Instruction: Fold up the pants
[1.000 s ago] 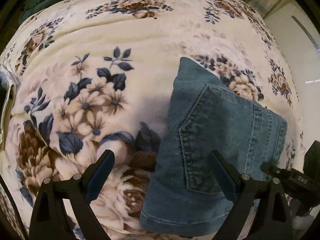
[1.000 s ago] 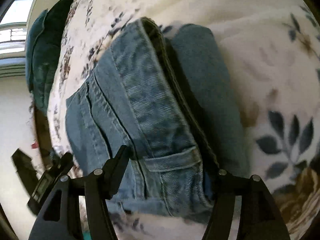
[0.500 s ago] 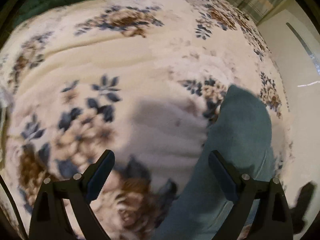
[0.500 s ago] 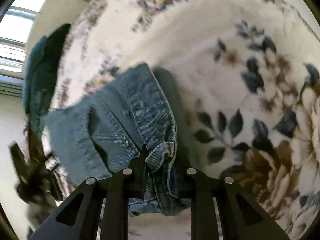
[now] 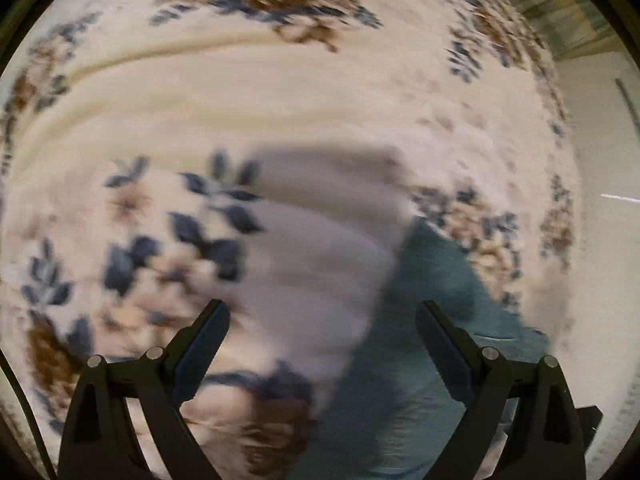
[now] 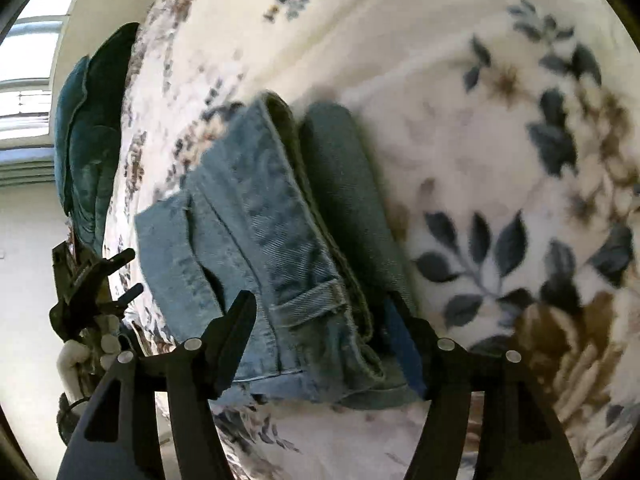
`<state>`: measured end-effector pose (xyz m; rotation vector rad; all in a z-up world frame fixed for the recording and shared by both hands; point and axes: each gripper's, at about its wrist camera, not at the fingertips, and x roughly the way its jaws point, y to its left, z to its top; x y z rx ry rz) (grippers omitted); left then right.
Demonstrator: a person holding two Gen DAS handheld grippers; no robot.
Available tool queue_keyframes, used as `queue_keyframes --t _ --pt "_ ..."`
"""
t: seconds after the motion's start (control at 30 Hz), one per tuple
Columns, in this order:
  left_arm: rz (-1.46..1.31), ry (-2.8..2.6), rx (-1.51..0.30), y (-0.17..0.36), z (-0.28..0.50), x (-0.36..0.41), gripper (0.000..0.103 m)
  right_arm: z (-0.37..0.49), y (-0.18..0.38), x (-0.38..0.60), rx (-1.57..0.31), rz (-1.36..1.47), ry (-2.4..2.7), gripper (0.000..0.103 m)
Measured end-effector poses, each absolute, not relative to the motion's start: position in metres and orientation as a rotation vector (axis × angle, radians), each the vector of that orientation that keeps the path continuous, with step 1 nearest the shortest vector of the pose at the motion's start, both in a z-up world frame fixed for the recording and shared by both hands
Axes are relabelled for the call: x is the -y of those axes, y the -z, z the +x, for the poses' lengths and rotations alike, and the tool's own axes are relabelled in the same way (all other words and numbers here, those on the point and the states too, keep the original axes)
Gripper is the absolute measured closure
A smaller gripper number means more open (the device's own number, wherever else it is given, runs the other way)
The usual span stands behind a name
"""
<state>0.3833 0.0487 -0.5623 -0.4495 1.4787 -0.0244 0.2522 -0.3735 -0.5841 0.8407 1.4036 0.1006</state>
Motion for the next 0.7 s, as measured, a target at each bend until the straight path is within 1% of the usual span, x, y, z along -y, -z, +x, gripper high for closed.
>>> queue_keyframes --t 0.13,0.17,0.2,0.23,0.27,0.3,0.4,0.47,0.53,0.57,0.6,0.63,0.67,0.7 --pt "-0.477 0.123 -1.481 0.576 0.404 -0.018 0.009 0.272 0.574 0.369 -1.33 0.841 -0.12 0.035" --pt "-0.447 0.121 -1.48 0.58 0.41 -0.012 0.009 0.279 0.58 0.364 -1.337 0.833 -0.12 0.039" --pt "-0.411 0.119 -1.481 0.585 0.416 -0.006 0.018 0.283 0.587 0.36 -1.358 0.827 -0.11 0.072" --pt "-0.381 0.116 -1.48 0.591 0.421 -0.002 0.029 0.285 0.594 0.355 -1.387 0.813 -0.101 0.078" --pt "-0.352 0.117 -1.483 0.596 0.426 0.001 0.05 0.283 0.595 0.353 -1.395 0.797 -0.096 0.078" --pt "-0.324 0.119 -1.482 0.599 0.43 0.003 0.054 0.279 0.593 0.35 -1.39 0.764 -0.095 0.079" --pt "-0.213 0.087 -1.45 0.605 0.442 0.005 0.055 0.263 0.583 0.349 -1.376 0.723 -0.08 0.079" --pt "-0.239 0.098 -1.469 0.61 0.448 0.002 0.055 0.255 0.59 0.349 -1.389 0.699 -0.054 0.079" --pt "-0.256 0.109 -1.448 0.602 0.449 -0.002 0.055 0.256 0.603 0.349 -1.416 0.714 -0.043 0.077" --pt "-0.284 0.104 -1.427 0.594 0.448 -0.008 0.054 0.258 0.606 0.349 -1.426 0.721 -0.045 0.074" --pt "-0.325 0.1 -1.402 0.586 0.446 -0.016 0.049 0.262 0.607 0.35 -1.435 0.738 -0.05 0.068" --pt "-0.37 0.091 -1.368 0.578 0.444 -0.026 0.045 0.263 0.607 0.352 -1.44 0.76 -0.06 0.065" --pt "-0.413 0.082 -1.332 0.57 0.442 -0.036 0.038 0.264 0.606 0.356 -1.447 0.794 -0.079 0.06" --pt "-0.457 0.085 -1.288 0.561 0.438 -0.046 0.037 0.265 0.605 0.357 -1.449 0.81 -0.084 0.047"
